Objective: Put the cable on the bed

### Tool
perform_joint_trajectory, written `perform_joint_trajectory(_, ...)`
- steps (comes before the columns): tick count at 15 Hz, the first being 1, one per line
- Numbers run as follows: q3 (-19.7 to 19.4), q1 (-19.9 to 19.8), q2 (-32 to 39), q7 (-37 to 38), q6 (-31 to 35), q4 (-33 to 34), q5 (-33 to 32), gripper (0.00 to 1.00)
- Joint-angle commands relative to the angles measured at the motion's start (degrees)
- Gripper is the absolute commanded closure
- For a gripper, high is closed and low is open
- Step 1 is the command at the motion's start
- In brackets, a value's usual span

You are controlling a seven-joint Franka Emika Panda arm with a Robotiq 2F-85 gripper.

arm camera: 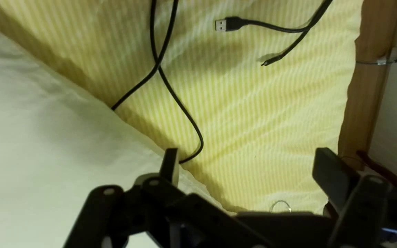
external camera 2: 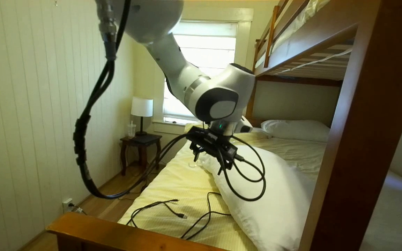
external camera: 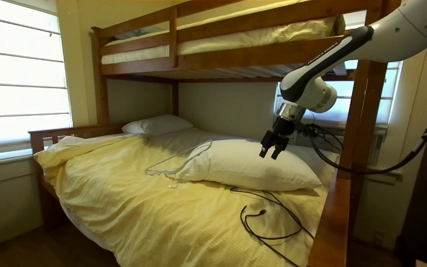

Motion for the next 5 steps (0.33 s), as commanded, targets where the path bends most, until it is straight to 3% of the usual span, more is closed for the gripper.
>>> perform_joint_trajectory(1,-0.5,1.2,-0.9,-0.2,-0.1,0.3,-0.9,0.00)
perform_joint_trajectory(5,-0.2,2.3,-2.0,-0.9,-0.1,0.5,-0.9,0.00)
